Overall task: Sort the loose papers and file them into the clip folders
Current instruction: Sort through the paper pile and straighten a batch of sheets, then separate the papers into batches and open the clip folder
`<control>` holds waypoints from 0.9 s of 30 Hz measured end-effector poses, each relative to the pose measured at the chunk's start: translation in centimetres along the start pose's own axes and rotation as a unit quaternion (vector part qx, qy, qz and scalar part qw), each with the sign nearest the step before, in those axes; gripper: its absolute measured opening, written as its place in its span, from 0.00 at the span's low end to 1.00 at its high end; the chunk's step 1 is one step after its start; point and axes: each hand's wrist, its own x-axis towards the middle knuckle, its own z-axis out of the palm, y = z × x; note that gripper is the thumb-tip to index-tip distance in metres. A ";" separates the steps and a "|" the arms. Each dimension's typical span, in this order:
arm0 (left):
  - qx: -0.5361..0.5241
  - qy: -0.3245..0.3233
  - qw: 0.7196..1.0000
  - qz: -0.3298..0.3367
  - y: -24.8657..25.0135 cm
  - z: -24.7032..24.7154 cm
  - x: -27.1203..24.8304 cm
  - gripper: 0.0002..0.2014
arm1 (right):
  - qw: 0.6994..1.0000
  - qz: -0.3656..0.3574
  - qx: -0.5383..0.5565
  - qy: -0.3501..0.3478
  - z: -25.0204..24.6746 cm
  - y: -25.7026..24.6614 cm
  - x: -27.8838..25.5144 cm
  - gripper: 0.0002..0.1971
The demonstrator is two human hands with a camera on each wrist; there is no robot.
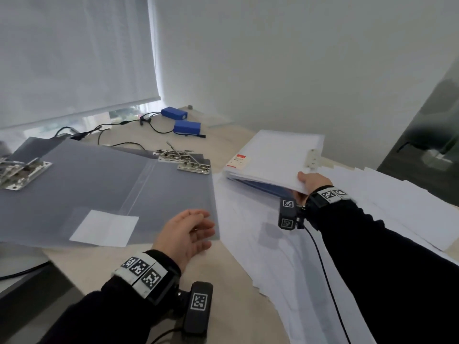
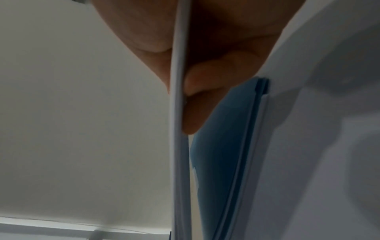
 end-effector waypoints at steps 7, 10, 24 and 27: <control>0.006 -0.036 0.999 0.012 -0.1 -0.2 0.0 0.10 | 0.998 0.008 -0.054 0.025 2.0 -0.4 3.3 0.08; 0.011 -0.041 0.999 0.012 -0.1 -0.2 0.0 0.10 | 0.998 0.006 -0.058 0.016 1.7 0.7 4.3 0.14; -0.076 -0.004 0.997 -0.007 0.5 0.4 -0.9 0.10 | 0.996 0.023 0.061 0.061 -6.2 0.7 -3.0 0.16; -0.106 -0.009 0.994 -0.012 0.6 1.3 -1.9 0.10 | 0.995 0.015 0.084 0.046 -10.4 2.2 -7.8 0.14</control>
